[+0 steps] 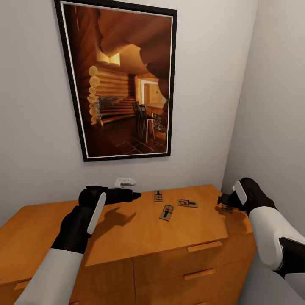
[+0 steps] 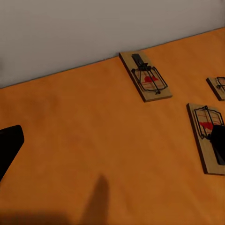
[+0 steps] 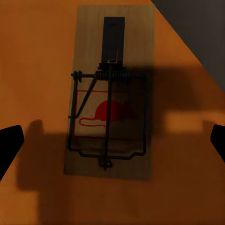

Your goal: Take the four mousetraps from the cabinet in the bathroom and place them on the bathroom floor. Make sure all four end up on the same floor surface, and ensure that at least two of them are either under or directly next to the same bathroom sink.

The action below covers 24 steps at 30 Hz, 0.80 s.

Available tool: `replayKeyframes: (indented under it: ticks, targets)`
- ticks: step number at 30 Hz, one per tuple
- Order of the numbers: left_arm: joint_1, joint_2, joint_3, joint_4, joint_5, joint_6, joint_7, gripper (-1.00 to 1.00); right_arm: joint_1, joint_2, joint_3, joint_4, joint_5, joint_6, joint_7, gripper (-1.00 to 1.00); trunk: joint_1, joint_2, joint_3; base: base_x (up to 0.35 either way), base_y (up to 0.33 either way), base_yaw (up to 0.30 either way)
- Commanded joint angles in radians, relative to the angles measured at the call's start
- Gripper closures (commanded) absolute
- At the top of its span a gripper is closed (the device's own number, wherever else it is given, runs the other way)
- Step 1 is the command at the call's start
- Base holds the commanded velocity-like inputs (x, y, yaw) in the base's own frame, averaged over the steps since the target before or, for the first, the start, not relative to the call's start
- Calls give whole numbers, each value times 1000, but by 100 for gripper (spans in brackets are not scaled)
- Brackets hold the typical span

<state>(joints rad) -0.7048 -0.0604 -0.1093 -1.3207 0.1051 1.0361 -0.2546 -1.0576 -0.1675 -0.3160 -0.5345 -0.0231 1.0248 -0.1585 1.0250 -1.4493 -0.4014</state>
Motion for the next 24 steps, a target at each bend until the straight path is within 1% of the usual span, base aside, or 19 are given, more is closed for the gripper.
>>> replayKeyframes:
  ticks: [1, 24]
  targets:
    - [-1, 0, 0, 0, 8, 5, 4, -100, -1, 0, -5, -1, -3, 3, -5, -100, 0, -1, -1, 0, 0, 0]
    - [-1, 0, 0, 0, 8, 5, 5, -100, -1, 2, -11, 2, -2, -1, -6, -100, 0, -1, -1, 0, 0, 0]
